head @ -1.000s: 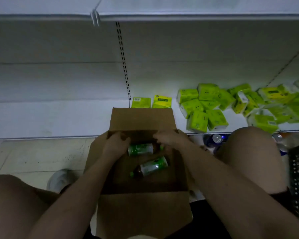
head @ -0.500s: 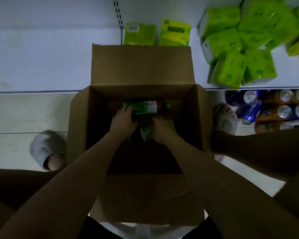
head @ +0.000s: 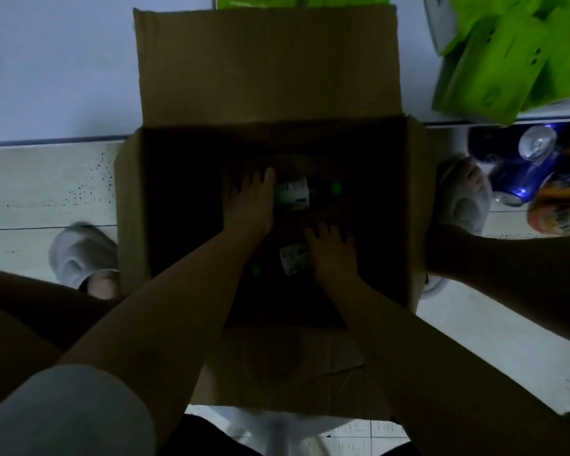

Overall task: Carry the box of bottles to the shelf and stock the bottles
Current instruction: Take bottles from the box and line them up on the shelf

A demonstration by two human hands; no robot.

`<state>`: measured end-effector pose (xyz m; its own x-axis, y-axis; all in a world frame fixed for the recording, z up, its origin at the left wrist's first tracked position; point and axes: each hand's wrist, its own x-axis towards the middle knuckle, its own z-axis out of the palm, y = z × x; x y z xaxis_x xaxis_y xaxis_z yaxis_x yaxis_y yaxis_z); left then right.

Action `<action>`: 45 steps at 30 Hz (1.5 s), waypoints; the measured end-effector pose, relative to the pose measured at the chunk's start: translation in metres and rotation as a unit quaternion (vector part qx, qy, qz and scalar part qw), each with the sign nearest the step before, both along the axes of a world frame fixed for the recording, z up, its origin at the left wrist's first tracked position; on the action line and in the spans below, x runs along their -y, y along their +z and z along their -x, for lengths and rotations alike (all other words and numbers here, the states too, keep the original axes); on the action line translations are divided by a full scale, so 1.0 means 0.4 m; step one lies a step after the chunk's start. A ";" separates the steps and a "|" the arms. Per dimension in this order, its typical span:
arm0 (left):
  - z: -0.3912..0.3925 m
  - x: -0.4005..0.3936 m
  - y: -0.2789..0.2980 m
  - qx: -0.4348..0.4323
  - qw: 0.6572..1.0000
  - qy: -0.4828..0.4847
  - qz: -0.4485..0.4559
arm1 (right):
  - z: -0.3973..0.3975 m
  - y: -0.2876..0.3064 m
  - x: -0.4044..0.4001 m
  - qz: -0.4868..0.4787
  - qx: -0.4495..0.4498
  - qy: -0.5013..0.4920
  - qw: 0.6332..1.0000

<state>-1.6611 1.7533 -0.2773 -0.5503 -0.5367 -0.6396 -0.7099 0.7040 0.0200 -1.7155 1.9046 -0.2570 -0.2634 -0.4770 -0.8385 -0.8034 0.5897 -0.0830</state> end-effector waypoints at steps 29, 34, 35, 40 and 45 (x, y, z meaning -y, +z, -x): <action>-0.239 0.023 0.400 -0.310 0.827 0.374 -0.283 | 0.048 0.307 -0.073 0.259 0.264 -0.467 0.803; -0.266 0.001 0.552 -0.410 0.780 0.352 -0.317 | 0.041 0.448 -0.053 0.334 0.377 -0.478 0.720; -0.274 -0.002 0.577 -0.430 0.770 0.349 -0.319 | 0.044 0.475 -0.056 0.345 0.414 -0.479 0.693; -0.322 0.000 0.661 -0.470 0.698 0.333 -0.425 | 0.070 0.612 -0.067 0.368 0.583 -0.435 0.579; -0.312 -0.022 0.811 -0.497 0.678 0.266 -0.472 | 0.052 0.755 -0.055 0.359 0.641 -0.406 0.543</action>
